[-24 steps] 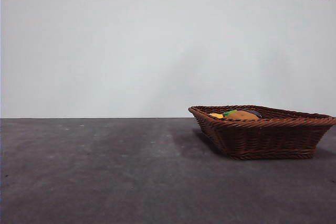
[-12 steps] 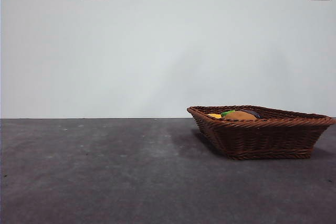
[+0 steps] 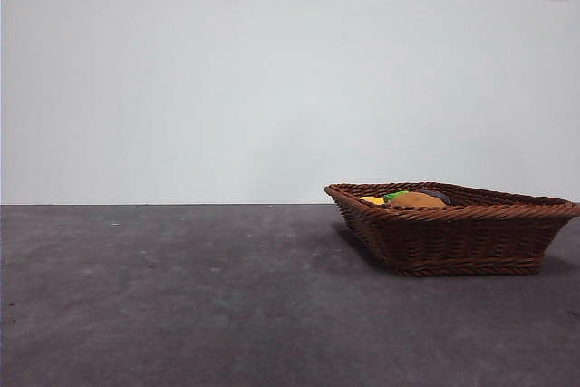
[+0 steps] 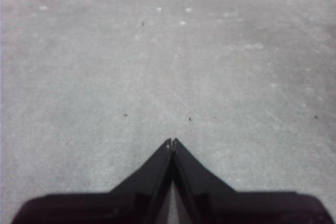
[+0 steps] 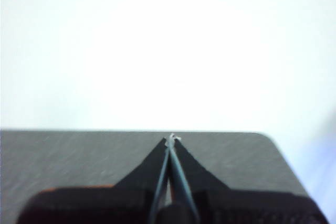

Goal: Help me put the vegetables on the table into the basket

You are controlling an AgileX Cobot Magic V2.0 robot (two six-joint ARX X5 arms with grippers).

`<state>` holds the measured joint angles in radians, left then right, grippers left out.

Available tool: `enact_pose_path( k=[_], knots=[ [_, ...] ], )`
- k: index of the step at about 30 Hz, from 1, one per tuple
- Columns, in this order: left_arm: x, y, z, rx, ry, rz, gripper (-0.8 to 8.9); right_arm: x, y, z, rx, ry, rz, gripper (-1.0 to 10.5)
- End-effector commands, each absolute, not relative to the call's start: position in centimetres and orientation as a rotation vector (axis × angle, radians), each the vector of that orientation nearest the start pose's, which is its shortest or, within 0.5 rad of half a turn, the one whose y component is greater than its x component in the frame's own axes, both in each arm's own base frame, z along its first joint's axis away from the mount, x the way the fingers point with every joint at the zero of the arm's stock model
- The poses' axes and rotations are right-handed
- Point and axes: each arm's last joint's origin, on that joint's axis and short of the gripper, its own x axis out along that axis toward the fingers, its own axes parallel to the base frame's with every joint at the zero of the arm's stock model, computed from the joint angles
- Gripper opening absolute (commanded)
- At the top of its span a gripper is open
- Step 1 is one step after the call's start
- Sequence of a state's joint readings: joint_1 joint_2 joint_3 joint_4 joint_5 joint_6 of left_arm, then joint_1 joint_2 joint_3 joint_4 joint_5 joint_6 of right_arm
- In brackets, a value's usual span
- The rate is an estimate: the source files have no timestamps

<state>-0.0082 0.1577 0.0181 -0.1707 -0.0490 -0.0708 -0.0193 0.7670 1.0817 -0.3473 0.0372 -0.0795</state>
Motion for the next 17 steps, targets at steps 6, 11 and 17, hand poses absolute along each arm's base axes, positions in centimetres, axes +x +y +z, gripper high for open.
enact_pose_path(
  k=[6,11,17],
  knots=[
    [10.3,0.1,13.6,-0.049,0.337,0.053,-0.01,8.7,-0.4,25.6,-0.103,0.024,-0.088,-0.1],
    [10.4,0.1,13.5,-0.049,0.343,0.053,-0.01,9.3,-0.2,18.8,-0.105,-0.003,-0.012,-0.1],
    [10.4,0.1,13.5,-0.049,0.352,0.053,-0.01,9.7,-0.2,16.5,-0.108,0.036,-0.012,0.0]
  ],
)
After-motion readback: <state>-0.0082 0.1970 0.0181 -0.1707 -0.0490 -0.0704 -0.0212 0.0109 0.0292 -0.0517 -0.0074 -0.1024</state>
